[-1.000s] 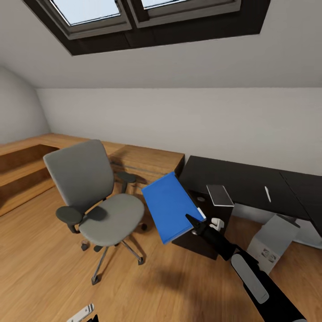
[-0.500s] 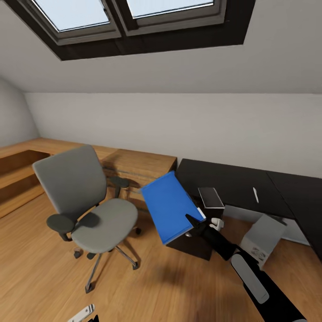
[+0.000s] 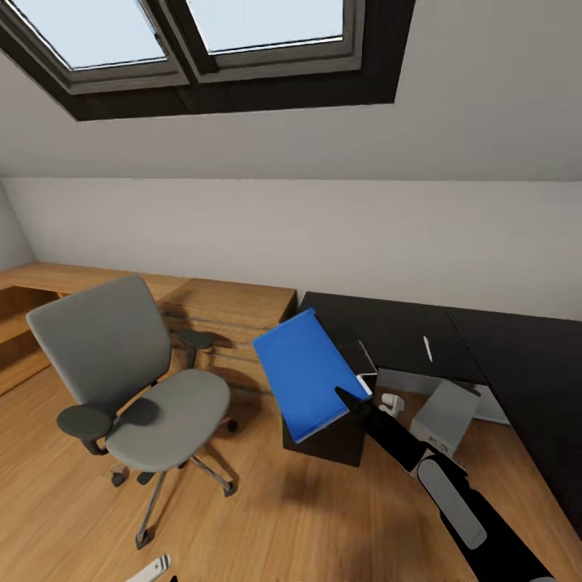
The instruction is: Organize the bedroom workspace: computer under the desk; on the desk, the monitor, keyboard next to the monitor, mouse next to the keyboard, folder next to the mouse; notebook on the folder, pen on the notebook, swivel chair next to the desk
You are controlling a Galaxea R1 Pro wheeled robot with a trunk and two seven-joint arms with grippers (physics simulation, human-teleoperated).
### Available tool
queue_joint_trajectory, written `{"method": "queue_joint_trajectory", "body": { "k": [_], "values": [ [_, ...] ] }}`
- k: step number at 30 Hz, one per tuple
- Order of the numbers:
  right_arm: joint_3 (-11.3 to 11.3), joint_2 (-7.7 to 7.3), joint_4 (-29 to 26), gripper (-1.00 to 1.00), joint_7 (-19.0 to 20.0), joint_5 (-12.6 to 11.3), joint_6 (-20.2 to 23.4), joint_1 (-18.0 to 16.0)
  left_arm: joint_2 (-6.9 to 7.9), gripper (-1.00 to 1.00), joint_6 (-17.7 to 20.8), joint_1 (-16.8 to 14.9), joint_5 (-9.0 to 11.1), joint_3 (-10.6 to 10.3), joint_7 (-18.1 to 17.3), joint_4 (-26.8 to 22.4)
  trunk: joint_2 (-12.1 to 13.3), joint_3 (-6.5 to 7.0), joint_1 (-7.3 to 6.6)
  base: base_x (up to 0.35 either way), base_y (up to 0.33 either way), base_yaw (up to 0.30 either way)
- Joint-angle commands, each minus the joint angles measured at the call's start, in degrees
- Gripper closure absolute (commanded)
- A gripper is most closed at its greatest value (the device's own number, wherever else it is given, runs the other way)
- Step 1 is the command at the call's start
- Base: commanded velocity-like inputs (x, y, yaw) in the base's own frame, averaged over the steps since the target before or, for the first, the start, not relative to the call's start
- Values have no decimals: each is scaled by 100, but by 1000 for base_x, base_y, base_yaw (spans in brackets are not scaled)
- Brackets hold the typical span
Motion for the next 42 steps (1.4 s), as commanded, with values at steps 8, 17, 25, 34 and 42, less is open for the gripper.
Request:
{"method": "queue_joint_trajectory", "body": {
  "k": [8,17,25,34,42],
  "values": [
    [7,-1,6,100,8,-59,36,-5,5,-100,-42,-3,73,-21,58,122,319,197,-178,-27,12,-201],
    [7,-5,6,100,13,-59,36,-5,5,-100,-26,-3,86,-27,42,181,680,424,-376,-5,158,-201],
    [3,-9,6,100,13,-59,36,-5,-1,-100,-37,-3,67,-24,40,194,920,590,-508,-40,269,-203],
    [-2,-14,6,100,13,-59,36,-5,-180,-100,-45,-3,20,-67,33,195,1121,745,-617,-2,38,-203],
    [-2,-21,1,100,13,-59,36,-5,-212,-100,-59,-3,22,-84,33,203,1121,804,-617,0,1,-203]
  ]
}}
